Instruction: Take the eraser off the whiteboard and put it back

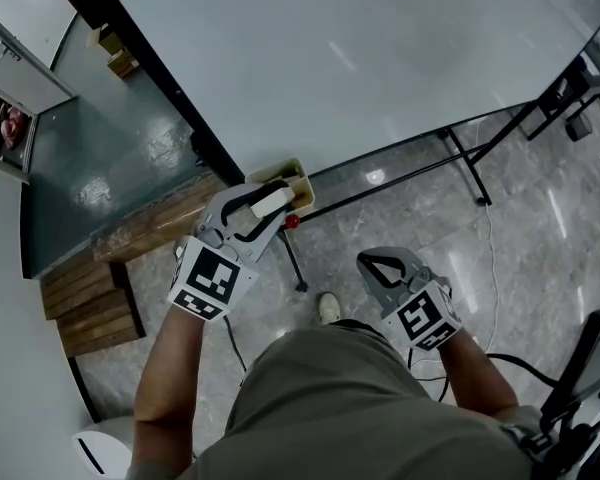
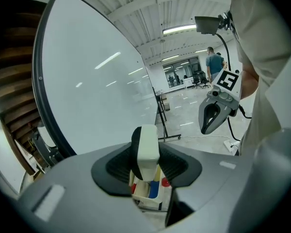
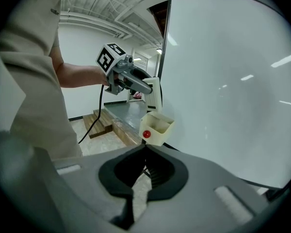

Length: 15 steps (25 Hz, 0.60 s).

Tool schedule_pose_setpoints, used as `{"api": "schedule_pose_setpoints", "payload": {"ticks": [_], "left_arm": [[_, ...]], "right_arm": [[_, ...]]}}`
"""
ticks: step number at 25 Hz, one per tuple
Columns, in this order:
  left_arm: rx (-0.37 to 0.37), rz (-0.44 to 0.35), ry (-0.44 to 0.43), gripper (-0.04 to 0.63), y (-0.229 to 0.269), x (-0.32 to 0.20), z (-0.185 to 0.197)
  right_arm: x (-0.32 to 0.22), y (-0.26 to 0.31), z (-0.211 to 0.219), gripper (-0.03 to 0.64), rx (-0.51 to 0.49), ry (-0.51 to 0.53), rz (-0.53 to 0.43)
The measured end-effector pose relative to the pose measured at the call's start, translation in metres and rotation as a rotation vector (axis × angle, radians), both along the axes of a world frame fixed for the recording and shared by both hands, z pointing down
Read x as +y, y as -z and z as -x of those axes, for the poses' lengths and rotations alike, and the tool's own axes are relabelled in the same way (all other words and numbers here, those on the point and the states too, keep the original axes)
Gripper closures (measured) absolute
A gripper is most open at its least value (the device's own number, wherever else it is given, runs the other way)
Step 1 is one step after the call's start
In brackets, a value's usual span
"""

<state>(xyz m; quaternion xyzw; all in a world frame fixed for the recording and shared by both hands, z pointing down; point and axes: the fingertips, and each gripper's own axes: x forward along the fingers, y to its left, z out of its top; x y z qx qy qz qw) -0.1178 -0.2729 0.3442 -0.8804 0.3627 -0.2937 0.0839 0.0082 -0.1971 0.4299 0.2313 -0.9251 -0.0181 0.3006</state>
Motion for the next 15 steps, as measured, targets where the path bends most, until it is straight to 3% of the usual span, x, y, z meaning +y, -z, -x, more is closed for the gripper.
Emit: {"api": "schedule_pose_setpoints", "payload": {"ticks": [15], "left_arm": [[0.032, -0.086, -0.056, 0.434, 0.058, 0.069, 0.008]], "right_arm": [[0.037, 0.001, 0.034, 0.615, 0.027, 0.013, -0.005]]}}
